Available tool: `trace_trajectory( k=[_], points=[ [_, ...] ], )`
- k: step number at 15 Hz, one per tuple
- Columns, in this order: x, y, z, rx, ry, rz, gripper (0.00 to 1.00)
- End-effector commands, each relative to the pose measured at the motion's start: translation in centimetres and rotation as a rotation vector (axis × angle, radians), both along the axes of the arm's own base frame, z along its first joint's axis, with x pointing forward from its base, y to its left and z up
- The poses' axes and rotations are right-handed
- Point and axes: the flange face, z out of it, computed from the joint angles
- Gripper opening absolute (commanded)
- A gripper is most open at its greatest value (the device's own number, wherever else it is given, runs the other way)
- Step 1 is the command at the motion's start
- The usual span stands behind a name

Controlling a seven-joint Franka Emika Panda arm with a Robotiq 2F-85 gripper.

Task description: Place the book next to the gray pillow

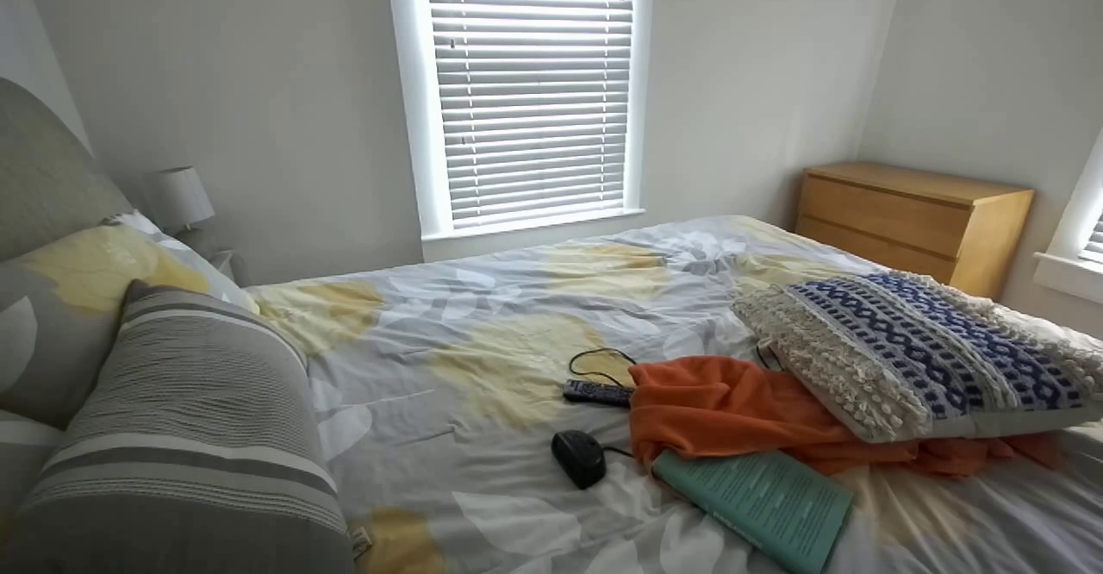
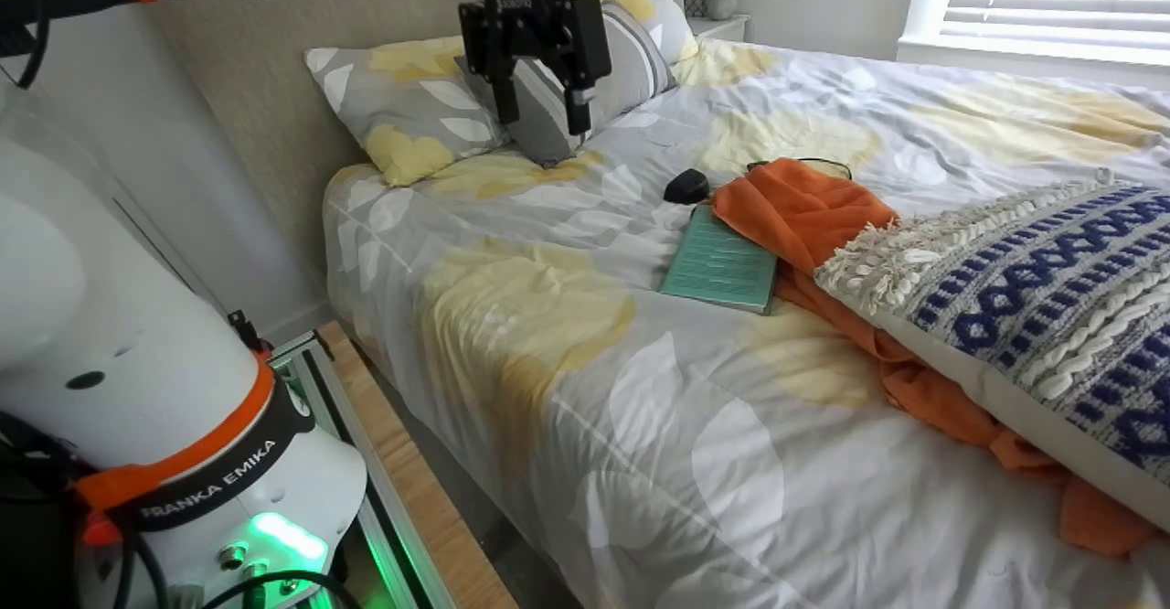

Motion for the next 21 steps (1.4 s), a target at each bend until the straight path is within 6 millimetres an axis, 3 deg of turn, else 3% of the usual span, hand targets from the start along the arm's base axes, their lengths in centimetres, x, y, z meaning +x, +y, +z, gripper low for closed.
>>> trace_trajectory(
  k=[1,7,13,14,17,21],
  points=[
    [3.6,2.1,-4.9,-0.074,0.008,0.036,1.00],
    [10.1,4.8,-11.8,-0.169,-0.066,-0.027,1.00],
    [16.8,6.8,-15.2,-0.212,-0.099,-0.071,1.00],
    [14.3,6.1,-13.7,-0.201,-0.087,-0.062,1.00],
    [16.4,6.8,-14.8,-0.196,-0.087,-0.065,1.00],
    [16.6,6.7,-14.9,-0.196,-0.086,-0.067,1.00]
  ],
)
